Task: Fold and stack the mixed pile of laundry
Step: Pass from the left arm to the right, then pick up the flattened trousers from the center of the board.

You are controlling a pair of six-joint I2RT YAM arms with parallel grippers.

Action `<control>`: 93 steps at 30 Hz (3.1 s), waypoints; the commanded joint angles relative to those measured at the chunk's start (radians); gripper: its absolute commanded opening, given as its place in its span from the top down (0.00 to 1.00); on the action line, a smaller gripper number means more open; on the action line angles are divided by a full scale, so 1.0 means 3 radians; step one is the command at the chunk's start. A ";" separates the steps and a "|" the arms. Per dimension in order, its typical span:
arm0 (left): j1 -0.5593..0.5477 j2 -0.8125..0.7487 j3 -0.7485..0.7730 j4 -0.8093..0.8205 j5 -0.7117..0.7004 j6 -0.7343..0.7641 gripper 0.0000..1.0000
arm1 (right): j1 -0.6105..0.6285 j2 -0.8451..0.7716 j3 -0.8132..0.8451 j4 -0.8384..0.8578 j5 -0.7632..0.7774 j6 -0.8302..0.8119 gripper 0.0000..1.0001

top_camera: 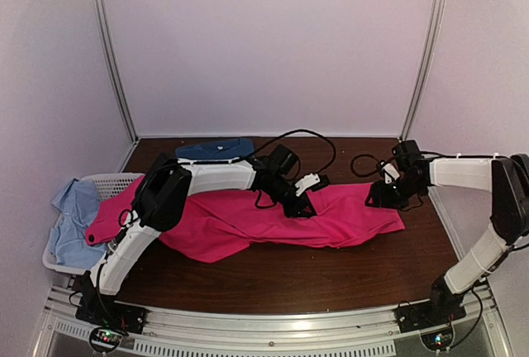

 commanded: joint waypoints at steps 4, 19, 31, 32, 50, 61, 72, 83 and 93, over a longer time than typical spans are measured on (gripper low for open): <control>-0.0004 -0.0058 -0.0022 0.0180 -0.0010 0.0068 1.00 | -0.0020 0.0421 0.0180 -0.0072 -0.0094 -0.0190 0.40; 0.0001 -0.0056 0.0001 0.0253 0.0063 0.0048 1.00 | -0.0021 0.0613 0.0292 -0.0145 0.0116 -0.0319 0.45; 0.0001 -0.0020 0.0013 0.0253 0.0061 0.0057 1.00 | 0.0086 0.0815 0.0442 -0.0154 0.0309 -0.0404 0.44; 0.0002 -0.0017 0.0016 0.0251 0.0065 0.0054 1.00 | 0.0106 0.0833 0.0456 -0.0157 0.0282 -0.0417 0.46; 0.0288 -0.0843 -0.0453 0.0262 -0.0163 -0.0250 0.55 | 0.0157 0.0089 0.0519 -0.0161 0.0425 -0.0238 1.00; 0.0898 -0.2534 -0.2035 -0.0462 -0.1250 -0.0059 0.36 | 0.0013 -0.0586 0.0361 -0.0033 0.0859 -0.0041 1.00; 0.1116 -0.2647 -0.2514 -0.0955 -0.2059 0.0463 0.48 | -0.0021 -0.0896 -0.0204 0.0219 0.0857 0.0142 1.00; 0.1162 -0.2074 -0.1981 -0.1394 -0.2442 0.0938 0.53 | -0.0021 -0.1033 -0.0328 0.0310 0.0816 0.0148 1.00; 0.1259 -0.1780 -0.1832 -0.1524 -0.2481 0.1030 0.65 | -0.0026 -0.1004 -0.0302 0.0301 0.0816 0.0132 1.00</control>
